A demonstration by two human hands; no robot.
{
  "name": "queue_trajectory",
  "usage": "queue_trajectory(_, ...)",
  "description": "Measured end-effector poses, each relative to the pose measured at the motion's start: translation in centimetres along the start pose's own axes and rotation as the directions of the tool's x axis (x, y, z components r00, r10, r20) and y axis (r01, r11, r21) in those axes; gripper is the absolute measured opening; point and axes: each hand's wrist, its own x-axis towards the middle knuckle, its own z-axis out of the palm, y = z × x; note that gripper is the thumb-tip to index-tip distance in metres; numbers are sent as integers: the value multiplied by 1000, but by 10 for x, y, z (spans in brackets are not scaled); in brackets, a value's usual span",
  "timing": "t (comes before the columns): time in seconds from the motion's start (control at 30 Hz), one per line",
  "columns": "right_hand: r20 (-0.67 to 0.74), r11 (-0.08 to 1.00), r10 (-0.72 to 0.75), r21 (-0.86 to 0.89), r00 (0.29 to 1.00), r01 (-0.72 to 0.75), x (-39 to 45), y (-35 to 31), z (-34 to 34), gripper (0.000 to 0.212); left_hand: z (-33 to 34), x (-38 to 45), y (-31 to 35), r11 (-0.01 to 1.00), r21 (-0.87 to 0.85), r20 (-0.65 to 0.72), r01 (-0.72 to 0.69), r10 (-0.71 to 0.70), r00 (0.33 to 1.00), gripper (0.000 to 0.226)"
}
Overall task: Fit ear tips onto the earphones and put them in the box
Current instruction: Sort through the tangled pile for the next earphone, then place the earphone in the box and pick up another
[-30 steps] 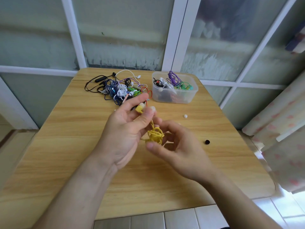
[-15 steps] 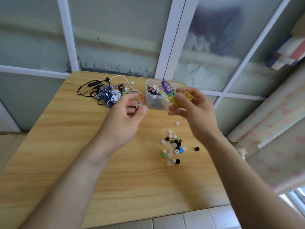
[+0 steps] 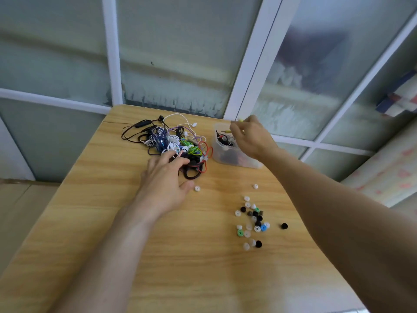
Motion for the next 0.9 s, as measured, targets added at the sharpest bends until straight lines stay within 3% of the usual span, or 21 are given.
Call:
queue_trajectory(0.1, -13, 993, 15, -115, 1000, -16, 0, -5, 7, 33, 2, 0, -5, 1000, -22, 61, 19, -18, 998, 60)
queue_trajectory(0.2, -36, 992, 114, -49, 993, -115, 4, -4, 9, 38, 2, 0, -8, 999, -33, 75, 9, -6, 997, 59)
queue_trajectory(0.27, -23, 982, 180, -44, 983, -181, 7, -1, 11, 27, 1, -1, -8, 999, -52, 77, 5, -1, 997, 59)
queue_trajectory(0.4, 38, 965, 200, -182, 979, -190, 7, -9, 9, 58, -1, 0, -11, 998, -61, 54, 2, 1, 999, 60)
queue_trajectory(0.47, 52, 958, 166, -245, 985, -149, 5, -15, 5, 57, -1, 0, -12, 998, -59, 39, 14, -12, 999, 59)
queue_trajectory(0.57, -220, 973, -57, -229, 974, 5, -6, -25, -2, 32, 0, 0, -9, 995, -92, -18, 45, -47, 999, 56)
queue_trajectory(0.63, -339, 986, -168, -43, 925, 163, -22, -39, 2, 22, 0, 1, -7, 989, -135, -95, 62, -75, 993, 53)
queue_trajectory(0.7, -185, 954, -265, 92, 946, 285, -40, -56, 13, 25, 0, 2, -6, 985, -162, -153, 67, -93, 984, 48)
queue_trajectory(0.8, 128, 934, -352, 117, 927, 338, -53, -69, 36, 52, -1, 3, -7, 963, -268, -236, 42, -108, 966, 32)
queue_trajectory(0.9, 150, 924, -376, 129, 914, 359, -55, -71, 55, 56, -5, 4, -8, 898, -439, -290, -2, -139, 947, 17)
